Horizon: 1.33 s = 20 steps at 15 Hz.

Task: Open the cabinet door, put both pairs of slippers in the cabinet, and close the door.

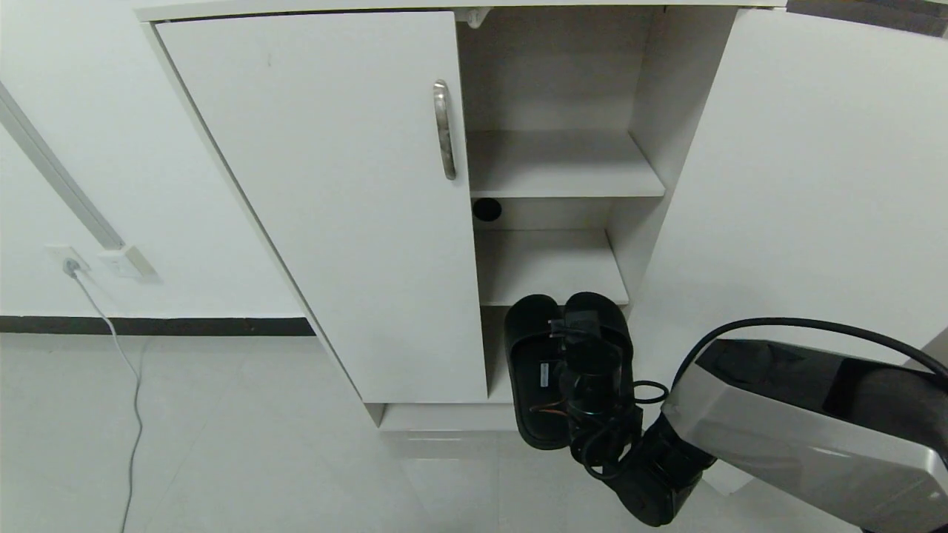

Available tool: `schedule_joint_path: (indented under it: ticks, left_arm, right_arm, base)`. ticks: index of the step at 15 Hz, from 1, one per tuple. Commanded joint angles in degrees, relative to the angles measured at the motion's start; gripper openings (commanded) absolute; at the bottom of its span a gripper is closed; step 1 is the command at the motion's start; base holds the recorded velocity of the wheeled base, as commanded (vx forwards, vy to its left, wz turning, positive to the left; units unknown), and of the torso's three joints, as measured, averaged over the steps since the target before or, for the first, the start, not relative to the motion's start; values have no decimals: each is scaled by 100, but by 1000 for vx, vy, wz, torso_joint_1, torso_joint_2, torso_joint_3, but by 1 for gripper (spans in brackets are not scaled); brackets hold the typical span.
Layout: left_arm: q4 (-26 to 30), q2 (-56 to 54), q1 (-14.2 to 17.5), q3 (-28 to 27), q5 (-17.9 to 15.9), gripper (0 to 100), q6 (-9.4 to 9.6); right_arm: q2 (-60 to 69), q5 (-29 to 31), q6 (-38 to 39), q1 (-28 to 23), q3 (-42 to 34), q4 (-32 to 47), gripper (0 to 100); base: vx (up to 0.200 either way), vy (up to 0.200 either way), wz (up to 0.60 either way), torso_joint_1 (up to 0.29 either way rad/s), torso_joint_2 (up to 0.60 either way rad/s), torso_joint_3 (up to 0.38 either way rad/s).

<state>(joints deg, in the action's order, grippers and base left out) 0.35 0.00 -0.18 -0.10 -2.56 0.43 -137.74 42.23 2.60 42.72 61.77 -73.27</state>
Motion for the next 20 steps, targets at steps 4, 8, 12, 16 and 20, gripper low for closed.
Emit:
schedule_joint_path:
  ticks: [4,8,12,16,20]
  left_arm:
    - [0,9,1,1,1,0,1]
    - [0,9,1,1,1,0,1]
    - [0,9,1,-8,1,0,1]
    - [0,9,1,1,1,0,1]
    - [0,9,1,1,10,0,1]
  right_arm:
    - [-42,-4,-22,-18,2,-4,0]
    - [2,-4,-31,-44,2,-4,0]
    - [81,-4,-49,-62,11,-4,0]
    - [98,-4,-49,-53,2,-12,0]
    - [10,-83,-49,-88,54,14,0]
  base:
    - [0,0,0,0,0,0]
    - [50,0,0,1,2,1]
    - [200,0,0,0,2,4]
    - [200,0,0,1,-1,1]
    - [150,0,0,3,2,2]
